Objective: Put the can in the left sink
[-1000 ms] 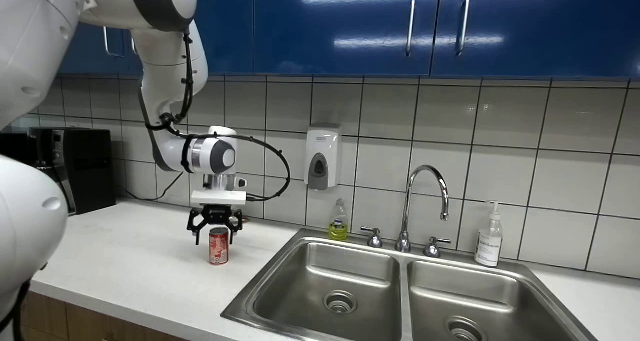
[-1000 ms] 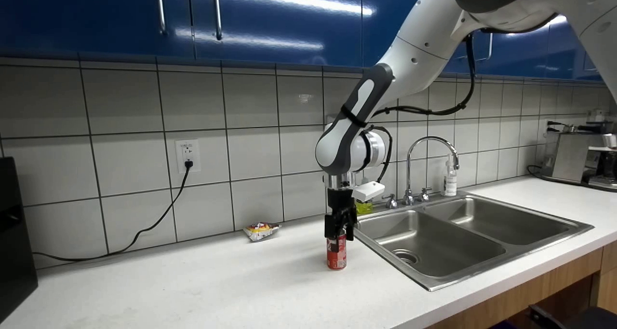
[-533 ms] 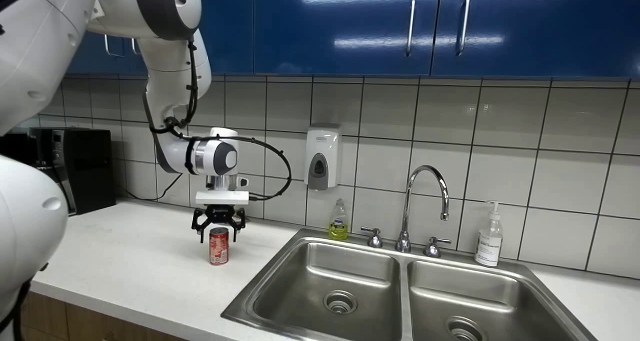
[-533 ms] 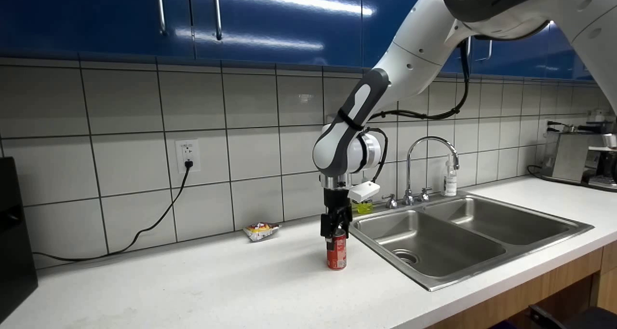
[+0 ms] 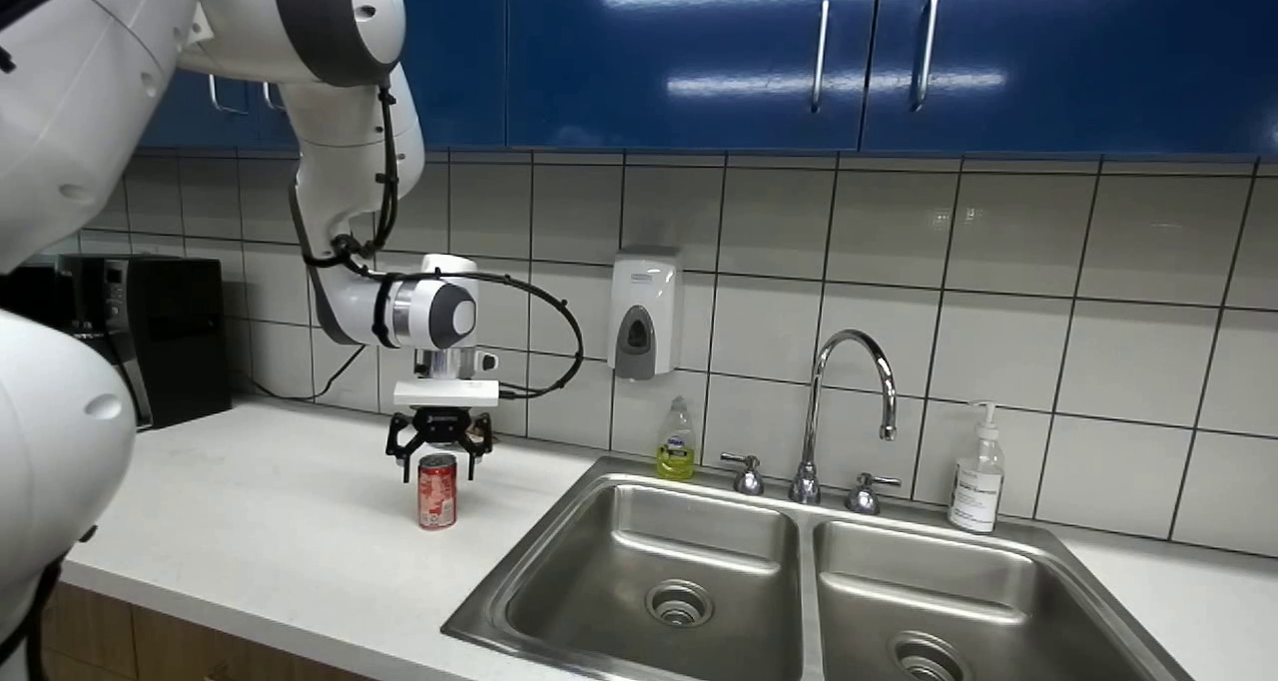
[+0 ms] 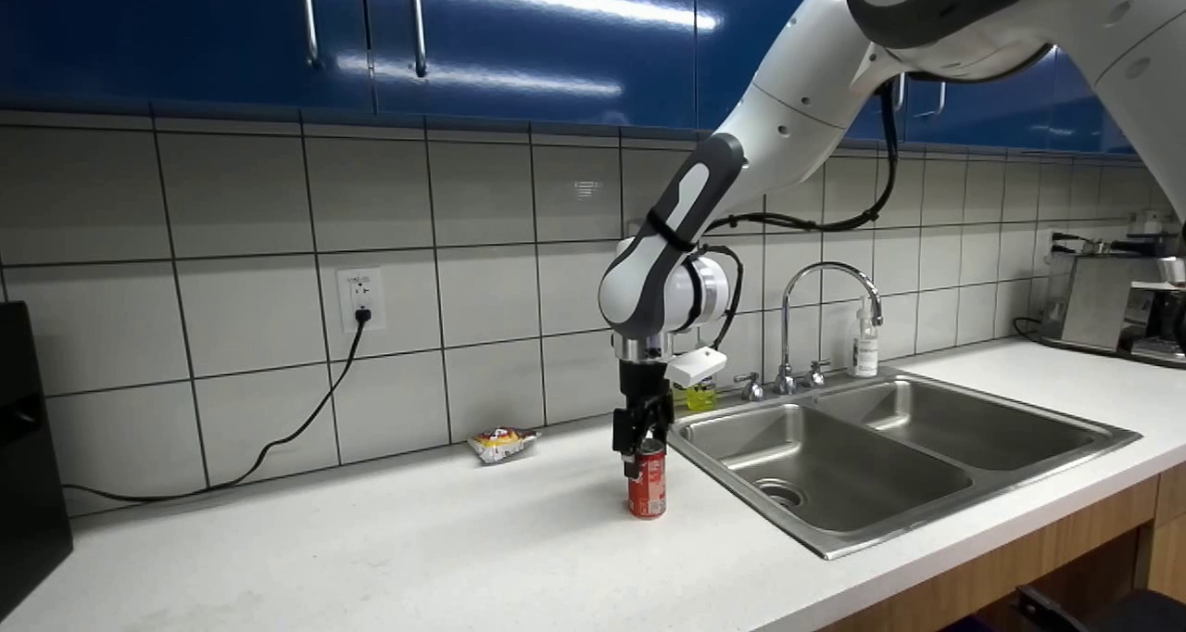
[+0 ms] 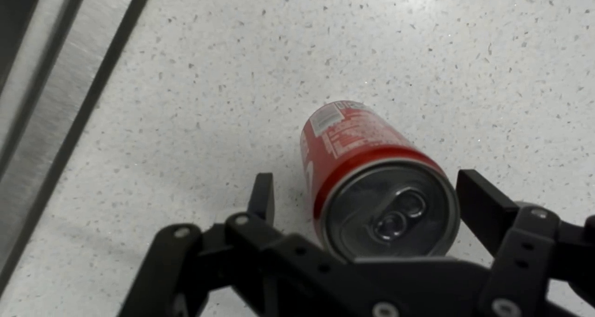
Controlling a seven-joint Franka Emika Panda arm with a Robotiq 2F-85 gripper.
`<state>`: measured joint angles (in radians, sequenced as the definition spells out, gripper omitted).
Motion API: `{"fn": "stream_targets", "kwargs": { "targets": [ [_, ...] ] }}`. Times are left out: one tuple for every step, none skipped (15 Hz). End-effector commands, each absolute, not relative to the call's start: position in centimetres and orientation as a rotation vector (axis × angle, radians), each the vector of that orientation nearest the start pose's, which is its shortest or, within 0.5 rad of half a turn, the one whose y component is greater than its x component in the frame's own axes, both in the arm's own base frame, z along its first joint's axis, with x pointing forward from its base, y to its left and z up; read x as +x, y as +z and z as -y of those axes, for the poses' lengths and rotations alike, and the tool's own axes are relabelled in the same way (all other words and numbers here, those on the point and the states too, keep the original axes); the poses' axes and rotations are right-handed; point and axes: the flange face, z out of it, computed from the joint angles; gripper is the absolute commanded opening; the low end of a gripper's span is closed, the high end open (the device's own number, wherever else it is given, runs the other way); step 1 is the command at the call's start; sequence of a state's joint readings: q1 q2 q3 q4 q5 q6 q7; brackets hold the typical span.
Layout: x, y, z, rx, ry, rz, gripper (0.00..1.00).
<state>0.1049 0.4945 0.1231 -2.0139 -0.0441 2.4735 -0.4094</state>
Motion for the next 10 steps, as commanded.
{"fn": "stream_targets", "kwargs": {
  "targets": [
    [59.32,20.38,-13.40,-2.957,0.031,0.999,0.74],
    [59.37,20.31,-13.37,-2.959,0.033,0.999,0.65],
    [59.40,20.26,-13.35,-2.960,0.038,0.999,0.58],
    [59.42,20.21,-13.34,-2.963,0.042,0.997,0.49],
    [59.44,20.21,-13.34,-2.965,0.043,0.997,0.42],
    [59.48,20.21,-13.28,-2.968,0.047,0.994,0.38],
    [59.47,20.25,-13.29,-2.969,0.050,0.992,0.38],
    [59.47,20.28,-13.19,-2.972,0.053,0.989,0.38],
    [59.39,20.53,-13.18,-2.972,0.058,0.985,0.38],
    [59.26,20.84,-13.18,-2.974,0.063,0.978,0.38]
  ]
}}
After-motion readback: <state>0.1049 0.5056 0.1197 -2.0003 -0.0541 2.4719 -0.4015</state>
